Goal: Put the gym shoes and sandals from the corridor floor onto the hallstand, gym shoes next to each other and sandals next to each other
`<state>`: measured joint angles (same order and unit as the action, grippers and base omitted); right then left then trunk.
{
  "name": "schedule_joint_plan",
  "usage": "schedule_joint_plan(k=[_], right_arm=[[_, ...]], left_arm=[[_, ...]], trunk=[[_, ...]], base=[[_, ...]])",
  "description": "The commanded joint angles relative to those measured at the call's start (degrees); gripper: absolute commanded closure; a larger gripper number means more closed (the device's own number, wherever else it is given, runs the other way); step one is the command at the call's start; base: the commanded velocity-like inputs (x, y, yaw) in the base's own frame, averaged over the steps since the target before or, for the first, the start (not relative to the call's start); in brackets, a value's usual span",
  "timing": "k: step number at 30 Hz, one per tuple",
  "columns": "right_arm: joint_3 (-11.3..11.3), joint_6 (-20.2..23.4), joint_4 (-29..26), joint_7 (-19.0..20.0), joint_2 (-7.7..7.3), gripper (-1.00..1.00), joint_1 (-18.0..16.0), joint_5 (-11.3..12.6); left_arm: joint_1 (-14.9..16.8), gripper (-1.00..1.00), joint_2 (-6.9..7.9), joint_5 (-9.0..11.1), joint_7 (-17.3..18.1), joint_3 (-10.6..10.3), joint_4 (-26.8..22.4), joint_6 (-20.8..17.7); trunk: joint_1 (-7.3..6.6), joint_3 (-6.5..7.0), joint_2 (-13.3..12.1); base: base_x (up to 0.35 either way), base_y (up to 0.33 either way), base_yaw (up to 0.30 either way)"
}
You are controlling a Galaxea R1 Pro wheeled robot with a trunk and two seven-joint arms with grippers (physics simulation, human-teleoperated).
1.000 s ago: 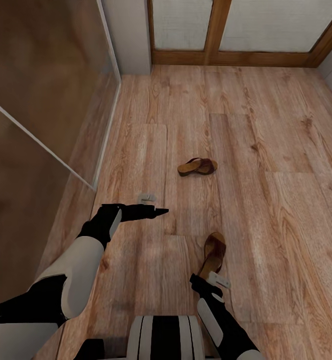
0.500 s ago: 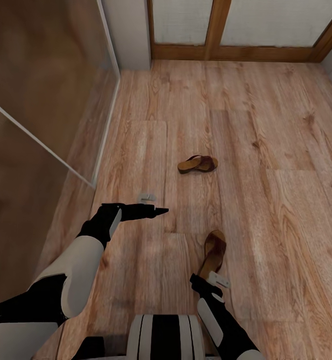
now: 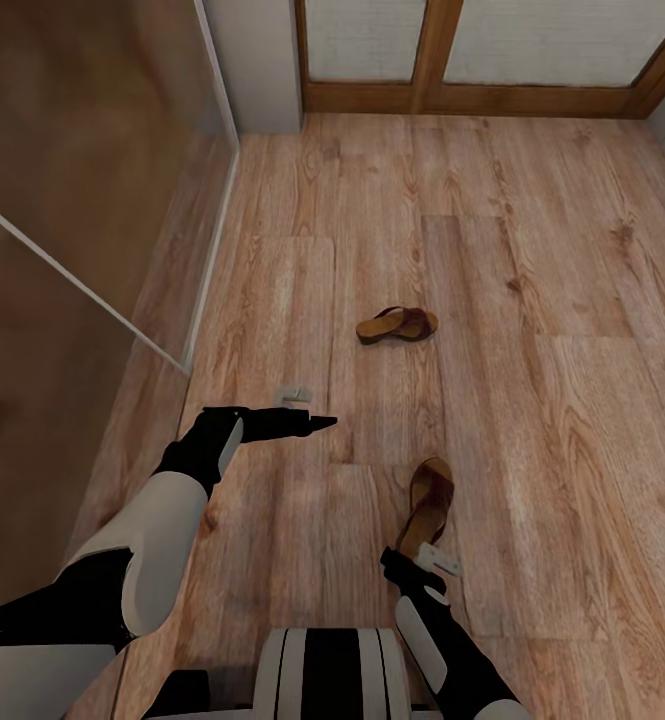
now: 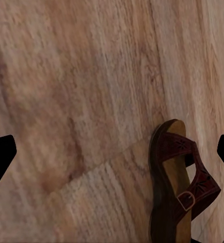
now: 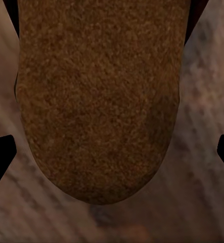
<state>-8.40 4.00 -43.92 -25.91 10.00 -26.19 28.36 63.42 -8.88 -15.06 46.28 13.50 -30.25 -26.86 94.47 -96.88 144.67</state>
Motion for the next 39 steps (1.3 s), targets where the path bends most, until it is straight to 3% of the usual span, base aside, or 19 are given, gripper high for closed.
schedule_joint_plan(k=[1,39], right_arm=[[-0.07,0.31,-0.11,-0.37,0.00,-1.00,-0.01,0.11],[-0.04,0.31,-0.11,-0.37,0.00,-1.00,-0.01,0.12]], left_arm=[[0.03,-1.00,-0.09,-0.41,0.39,0.48,-0.08,-0.47],[-0.22,-1.00,-0.02,-0.45,0.34,0.48,-0.08,-0.43]], trunk=[[-0.01,-0.04,0.01],[-0.01,-0.05,0.01]], base=[[0.000,0.000,0.000],[0.044,0.000,0.000]])
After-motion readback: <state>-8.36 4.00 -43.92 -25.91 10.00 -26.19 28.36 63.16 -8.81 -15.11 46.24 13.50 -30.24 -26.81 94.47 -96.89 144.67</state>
